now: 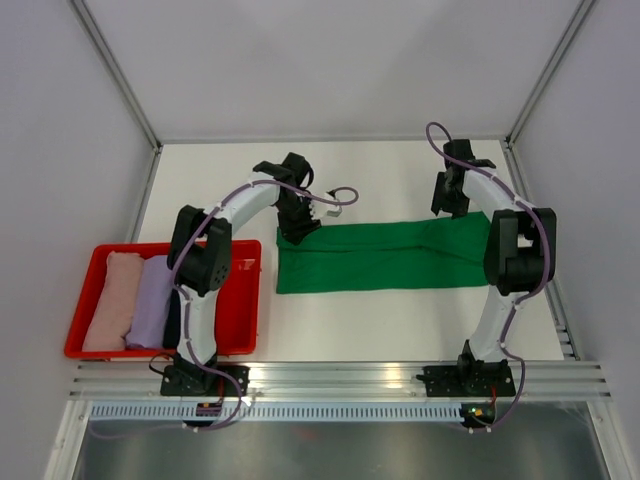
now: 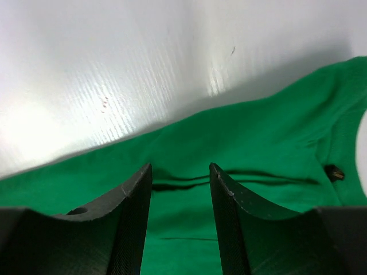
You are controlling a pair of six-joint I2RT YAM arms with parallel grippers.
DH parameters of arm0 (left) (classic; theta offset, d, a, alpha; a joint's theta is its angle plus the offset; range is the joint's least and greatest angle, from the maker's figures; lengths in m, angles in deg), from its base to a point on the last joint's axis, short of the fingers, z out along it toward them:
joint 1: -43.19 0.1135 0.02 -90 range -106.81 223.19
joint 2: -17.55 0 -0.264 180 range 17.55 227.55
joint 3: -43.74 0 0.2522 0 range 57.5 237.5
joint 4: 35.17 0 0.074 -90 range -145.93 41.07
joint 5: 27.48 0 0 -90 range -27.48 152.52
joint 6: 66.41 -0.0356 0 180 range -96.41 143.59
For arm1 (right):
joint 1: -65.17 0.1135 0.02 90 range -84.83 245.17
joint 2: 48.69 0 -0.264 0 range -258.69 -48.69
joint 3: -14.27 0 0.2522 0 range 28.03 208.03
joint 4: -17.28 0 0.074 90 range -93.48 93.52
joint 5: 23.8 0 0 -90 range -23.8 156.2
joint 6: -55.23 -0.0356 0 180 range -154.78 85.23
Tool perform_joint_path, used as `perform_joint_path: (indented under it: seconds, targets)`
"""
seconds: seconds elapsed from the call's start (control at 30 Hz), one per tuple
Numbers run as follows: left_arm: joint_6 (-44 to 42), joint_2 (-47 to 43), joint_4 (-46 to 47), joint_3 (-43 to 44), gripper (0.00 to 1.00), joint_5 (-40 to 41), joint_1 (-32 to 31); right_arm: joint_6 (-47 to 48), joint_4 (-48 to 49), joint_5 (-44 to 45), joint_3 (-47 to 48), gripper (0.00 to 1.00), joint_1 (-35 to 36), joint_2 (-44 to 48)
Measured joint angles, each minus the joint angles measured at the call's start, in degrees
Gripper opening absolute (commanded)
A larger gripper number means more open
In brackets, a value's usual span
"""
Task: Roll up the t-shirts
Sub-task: Fold the tshirt
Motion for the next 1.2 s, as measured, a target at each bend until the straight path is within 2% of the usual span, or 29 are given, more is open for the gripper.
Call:
perform_joint_path:
  seconds: [0.33,0.43,0.57,0.7,0.8,0.83,0.93,0.97,1.03,1.2]
  targets:
    - [-5.42,0.22,-1.49,-6.43,0.54,3.91,-0.22,0.98,-4.37,-5.14,3.56,0.5,-0.66,-5.14]
    - [-6.21,0.22,-2.19,-7.28,0.5,4.63,-0.22,1.31,-5.35,-6.14,3.65,0.5,-0.61,-5.14]
    - [-6.4,0.22,-2.14,-7.26,0.37,5.29,-0.22,1.33,-6.32,-6.62,3.56,0.49,-0.61,-5.14]
    - [-6.4,0.22,-2.12,-6.36,0.37,5.27,-0.22,1.27,-6.86,-6.99,3.04,0.49,-0.39,-5.14]
    - [-6.4,0.22,-2.1,-5.88,0.35,5.25,-0.22,1.22,-7.15,-7.02,2.75,0.37,-0.15,-5.14]
    - [-6.4,0.22,-2.12,-5.84,0.33,5.25,-0.22,1.27,-7.28,-6.99,2.75,0.24,-0.02,-5.14]
    - [-6.4,0.22,-2.14,-5.81,0.23,5.22,-0.22,0.87,-7.58,-6.73,2.71,0.07,0.31,-5.14]
    - [-6.4,0.22,-2.16,-5.79,0.14,5.22,-0.22,0.76,-7.61,-6.64,2.64,0.05,0.37,-5.11]
    - [-6.45,0.22,-2.16,-5.79,0.06,5.25,-0.22,0.39,-7.69,-6.32,2.45,0.0,0.48,-5.11]
    - [-6.51,0.22,-2.21,-5.7,0.02,5.31,-0.22,0.15,-7.78,-5.97,2.23,0.0,0.48,-4.87]
